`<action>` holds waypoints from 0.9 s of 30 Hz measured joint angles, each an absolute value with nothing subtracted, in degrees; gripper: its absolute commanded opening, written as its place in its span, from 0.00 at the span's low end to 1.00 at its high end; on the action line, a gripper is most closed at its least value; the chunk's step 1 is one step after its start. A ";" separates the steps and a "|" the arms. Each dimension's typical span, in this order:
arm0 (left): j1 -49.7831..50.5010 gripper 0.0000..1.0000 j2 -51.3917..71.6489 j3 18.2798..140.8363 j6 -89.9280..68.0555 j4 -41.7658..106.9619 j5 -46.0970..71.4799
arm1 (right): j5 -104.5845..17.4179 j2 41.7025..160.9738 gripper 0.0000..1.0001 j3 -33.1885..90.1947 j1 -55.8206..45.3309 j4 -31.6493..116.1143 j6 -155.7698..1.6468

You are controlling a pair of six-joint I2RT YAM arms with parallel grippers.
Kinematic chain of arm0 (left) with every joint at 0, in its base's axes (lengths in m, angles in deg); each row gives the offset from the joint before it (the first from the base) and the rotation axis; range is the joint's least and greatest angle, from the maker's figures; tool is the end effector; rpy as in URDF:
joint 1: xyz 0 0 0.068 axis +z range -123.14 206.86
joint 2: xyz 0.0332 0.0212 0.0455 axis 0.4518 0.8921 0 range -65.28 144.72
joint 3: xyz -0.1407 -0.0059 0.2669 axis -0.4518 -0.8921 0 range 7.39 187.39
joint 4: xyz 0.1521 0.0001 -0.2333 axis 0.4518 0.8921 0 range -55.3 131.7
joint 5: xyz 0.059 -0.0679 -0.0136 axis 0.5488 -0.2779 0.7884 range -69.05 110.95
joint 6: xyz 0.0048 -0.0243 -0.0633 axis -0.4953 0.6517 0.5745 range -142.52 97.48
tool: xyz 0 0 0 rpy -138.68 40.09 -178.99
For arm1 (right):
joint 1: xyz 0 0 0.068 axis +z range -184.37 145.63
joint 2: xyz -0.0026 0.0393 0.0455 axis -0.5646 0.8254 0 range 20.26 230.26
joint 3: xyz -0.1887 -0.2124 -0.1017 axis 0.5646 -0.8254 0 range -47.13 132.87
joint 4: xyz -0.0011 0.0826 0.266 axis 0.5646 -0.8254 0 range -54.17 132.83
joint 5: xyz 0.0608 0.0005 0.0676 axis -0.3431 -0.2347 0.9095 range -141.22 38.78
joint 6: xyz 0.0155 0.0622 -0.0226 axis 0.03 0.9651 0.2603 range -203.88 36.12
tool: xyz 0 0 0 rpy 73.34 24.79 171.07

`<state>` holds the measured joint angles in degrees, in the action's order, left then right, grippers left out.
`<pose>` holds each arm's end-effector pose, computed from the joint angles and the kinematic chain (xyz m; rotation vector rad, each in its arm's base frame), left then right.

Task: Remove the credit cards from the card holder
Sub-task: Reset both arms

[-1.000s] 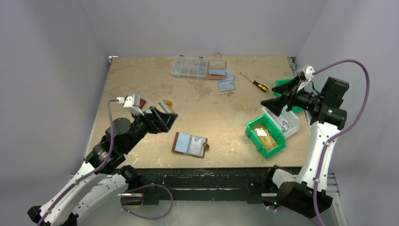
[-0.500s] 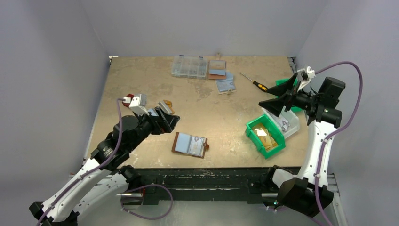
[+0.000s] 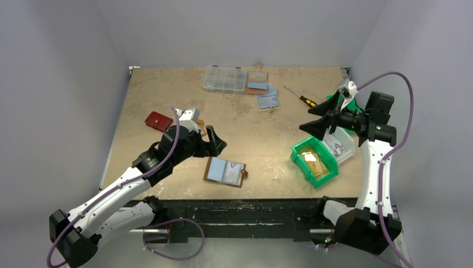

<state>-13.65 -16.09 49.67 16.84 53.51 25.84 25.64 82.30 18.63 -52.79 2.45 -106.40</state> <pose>0.1643 -0.1343 0.3081 -0.0354 2.1105 -0.7820 0.2164 -0.0160 0.3985 -0.7276 1.6506 0.9513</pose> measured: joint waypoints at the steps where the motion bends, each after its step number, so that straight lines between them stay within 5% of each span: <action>1: -13.65 0.99 -15.54 49.67 16.86 53.31 24.96 | 25.24 82.41 0.99 18.34 -52.72 2.10 -107.32; 27: -13.65 0.98 -17.53 39.25 23.98 44.72 17.03 | 22.18 82.93 0.99 5.07 -52.68 3.06 -118.11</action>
<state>-13.65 -17.53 39.25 23.98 44.72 17.03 22.18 82.93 5.07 -52.68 3.06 -118.11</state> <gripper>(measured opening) 0.994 0.987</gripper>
